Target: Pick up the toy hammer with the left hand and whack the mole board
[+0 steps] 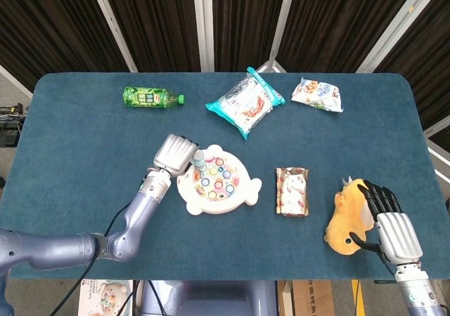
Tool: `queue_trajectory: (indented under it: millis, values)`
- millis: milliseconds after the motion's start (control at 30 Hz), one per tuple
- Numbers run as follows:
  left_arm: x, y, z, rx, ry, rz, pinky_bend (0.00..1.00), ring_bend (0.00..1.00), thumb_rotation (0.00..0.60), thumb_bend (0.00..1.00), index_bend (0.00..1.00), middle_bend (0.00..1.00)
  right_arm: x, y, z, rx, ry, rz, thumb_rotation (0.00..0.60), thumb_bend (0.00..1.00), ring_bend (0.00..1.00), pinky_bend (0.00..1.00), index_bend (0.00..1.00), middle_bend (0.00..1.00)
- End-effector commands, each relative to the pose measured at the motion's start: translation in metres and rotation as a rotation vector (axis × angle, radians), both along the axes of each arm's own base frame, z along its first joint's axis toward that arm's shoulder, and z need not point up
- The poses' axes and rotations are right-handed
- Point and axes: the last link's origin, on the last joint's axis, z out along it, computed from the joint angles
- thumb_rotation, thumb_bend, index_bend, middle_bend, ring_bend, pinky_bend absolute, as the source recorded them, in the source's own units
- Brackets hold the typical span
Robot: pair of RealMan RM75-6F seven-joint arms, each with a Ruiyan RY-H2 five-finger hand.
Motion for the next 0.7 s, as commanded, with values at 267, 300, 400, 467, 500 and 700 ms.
queue_trajectory:
  millis: [267,300,400,467,500,700]
  values:
    - [-0.003,-0.002,-0.017,-0.023,0.032,0.006,0.55,0.44,0.6,0.68,0.65,0.54,0.0,0.0,0.001,0.003,-0.006,-0.004,0.6,0.22,0.0,0.0,0.0,0.0]
    - [-0.004,-0.002,-0.018,-0.023,0.033,0.007,0.55,0.44,0.6,0.68,0.65,0.54,0.0,0.0,0.001,0.003,-0.006,-0.004,0.6,0.22,0.0,0.0,0.0,0.0]
    - [-0.004,-0.002,-0.019,-0.022,0.032,0.008,0.55,0.44,0.6,0.68,0.65,0.54,-0.001,0.0,0.001,0.001,-0.006,-0.005,0.6,0.22,0.0,0.0,0.0,0.0]
    - [-0.004,-0.001,-0.018,-0.018,0.024,0.008,0.55,0.44,0.6,0.68,0.65,0.54,-0.001,0.001,0.001,0.001,-0.006,-0.006,0.6,0.22,0.0,0.0,0.0,0.0]
    - [-0.003,-0.001,-0.017,-0.015,0.019,0.007,0.55,0.44,0.6,0.68,0.65,0.54,-0.001,0.001,0.001,0.0,-0.006,-0.006,0.6,0.22,0.0,0.0,0.0,0.0]
    - [0.009,-0.001,-0.009,-0.009,-0.022,-0.012,0.55,0.44,0.6,0.68,0.65,0.54,-0.001,0.001,0.001,0.0,-0.006,-0.005,0.6,0.22,0.0,0.0,0.0,0.0]
